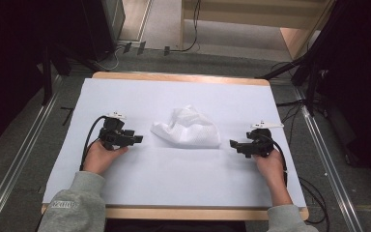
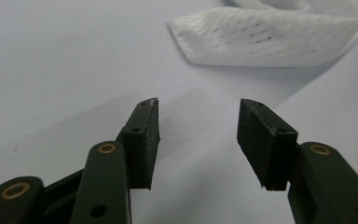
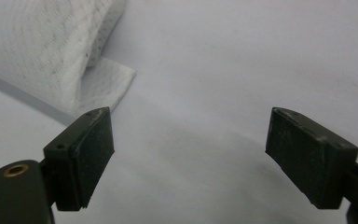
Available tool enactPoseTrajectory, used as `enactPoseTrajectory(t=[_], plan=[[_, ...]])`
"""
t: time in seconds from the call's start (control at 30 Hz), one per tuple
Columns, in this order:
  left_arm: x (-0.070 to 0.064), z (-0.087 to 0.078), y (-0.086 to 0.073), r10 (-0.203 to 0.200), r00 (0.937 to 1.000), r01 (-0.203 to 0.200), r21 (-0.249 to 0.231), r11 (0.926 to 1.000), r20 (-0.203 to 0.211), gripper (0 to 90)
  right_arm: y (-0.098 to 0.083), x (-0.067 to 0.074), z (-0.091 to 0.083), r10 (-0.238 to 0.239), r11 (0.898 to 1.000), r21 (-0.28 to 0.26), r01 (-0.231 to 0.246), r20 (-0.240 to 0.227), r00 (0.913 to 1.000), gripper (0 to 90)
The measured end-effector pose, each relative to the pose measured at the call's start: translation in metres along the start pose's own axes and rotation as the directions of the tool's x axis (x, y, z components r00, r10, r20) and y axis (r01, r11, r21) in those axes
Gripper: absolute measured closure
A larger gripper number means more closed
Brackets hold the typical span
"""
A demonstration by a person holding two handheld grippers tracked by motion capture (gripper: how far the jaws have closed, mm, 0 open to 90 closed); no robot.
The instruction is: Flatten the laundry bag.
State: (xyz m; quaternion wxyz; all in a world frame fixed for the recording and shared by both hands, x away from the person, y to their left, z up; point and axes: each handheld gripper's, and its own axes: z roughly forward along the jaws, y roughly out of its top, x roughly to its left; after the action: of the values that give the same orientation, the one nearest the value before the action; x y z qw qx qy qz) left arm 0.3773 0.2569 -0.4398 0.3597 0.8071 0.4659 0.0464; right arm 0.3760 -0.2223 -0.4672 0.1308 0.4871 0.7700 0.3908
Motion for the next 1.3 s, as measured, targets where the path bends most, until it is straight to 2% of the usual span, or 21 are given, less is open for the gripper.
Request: enactPoseTrajectory(t=[0.07, 0.17, 0.27, 0.37, 0.47, 0.53, 0.57, 0.63, 0.8, 0.87, 1.13, 1.2, 1.3], plan=[[-0.003, 0.001, -0.001, -0.001, 0.9992, 0.001, 0.014, 0.9999, 0.040, 51.3, 0.001, 0.004, -0.001, -0.012, 1.000, -0.013, 0.012, 0.001, 0.9999, 13.9], [-0.011, 0.000, -0.005, 0.033, 0.9975, -0.036, 0.052, 0.9980, 0.063, 54.6, 0.000, 0.009, -0.002, -0.023, 1.000, -0.017, 0.023, -0.001, 0.9997, 13.7], [-0.017, -0.003, -0.006, 0.052, 0.9957, -0.055, 0.039, 0.9977, 0.077, 55.5, 0.000, 0.013, -0.001, -0.015, 1.000, -0.027, 0.016, 0.025, 0.9996, 13.7], [-0.020, -0.003, -0.005, 0.061, 0.9940, -0.064, 0.028, 0.9976, 0.090, 55.9, -0.001, 0.014, 0.001, 0.013, 1.000, -0.028, -0.012, 0.048, 0.9988, 14.0], [-0.025, -0.002, -0.003, 0.096, 0.9917, -0.098, 0.014, 0.9951, 0.085, 55.1, -0.003, 0.015, 0.000, 0.006, 1.000, -0.030, -0.004, 0.073, 0.9973, 13.7], [-0.025, -0.001, -0.002, 0.098, 0.9912, -0.099, 0.011, 0.9950, 0.089, 53.8, -0.003, 0.015, -0.002, 0.013, 0.999, -0.032, -0.011, 0.067, 0.9977, 13.5], [-0.026, -0.001, -0.001, 0.088, 0.9918, -0.089, 0.007, 0.9960, 0.093, 53.3, -0.002, 0.016, -0.003, 0.011, 0.999, -0.033, -0.009, 0.059, 0.9982, 13.2], [-0.028, -0.001, 0.000, 0.096, 0.9917, -0.096, -0.005, 0.9953, 0.085, 51.1, -0.002, 0.017, -0.005, 0.000, 0.999, -0.036, 0.002, 0.061, 0.9982, 13.3], [-0.027, -0.003, 0.001, 0.090, 0.9929, -0.090, -0.005, 0.9960, 0.077, 45.4, 0.001, 0.019, -0.012, 0.001, 0.997, -0.075, 0.004, 0.064, 0.9980, 14.2], [-0.026, -0.003, 0.000, 0.082, 0.9937, -0.082, -0.001, 0.9966, 0.076, 45.2, 0.001, 0.019, -0.013, -0.002, 0.997, -0.083, 0.007, 0.056, 0.9984, 18.2], [-0.024, -0.004, -0.001, 0.080, 0.9946, -0.080, -0.004, 0.9968, 0.067, 45.3, 0.003, 0.021, -0.013, 0.003, 0.996, -0.088, 0.002, 0.055, 0.9985, 23.8], [-0.024, -0.004, -0.001, 0.083, 0.9944, -0.083, -0.003, 0.9965, 0.065, 45.3, 0.004, 0.021, -0.012, 0.006, 0.997, -0.080, -0.003, 0.035, 0.9994, 31.5], [-0.024, -0.005, -0.002, 0.079, 0.9947, -0.079, 0.002, 0.9969, 0.065, 44.5, 0.003, 0.020, -0.012, 0.002, 0.997, -0.072, 0.000, 0.022, 0.9997, 35.0]])
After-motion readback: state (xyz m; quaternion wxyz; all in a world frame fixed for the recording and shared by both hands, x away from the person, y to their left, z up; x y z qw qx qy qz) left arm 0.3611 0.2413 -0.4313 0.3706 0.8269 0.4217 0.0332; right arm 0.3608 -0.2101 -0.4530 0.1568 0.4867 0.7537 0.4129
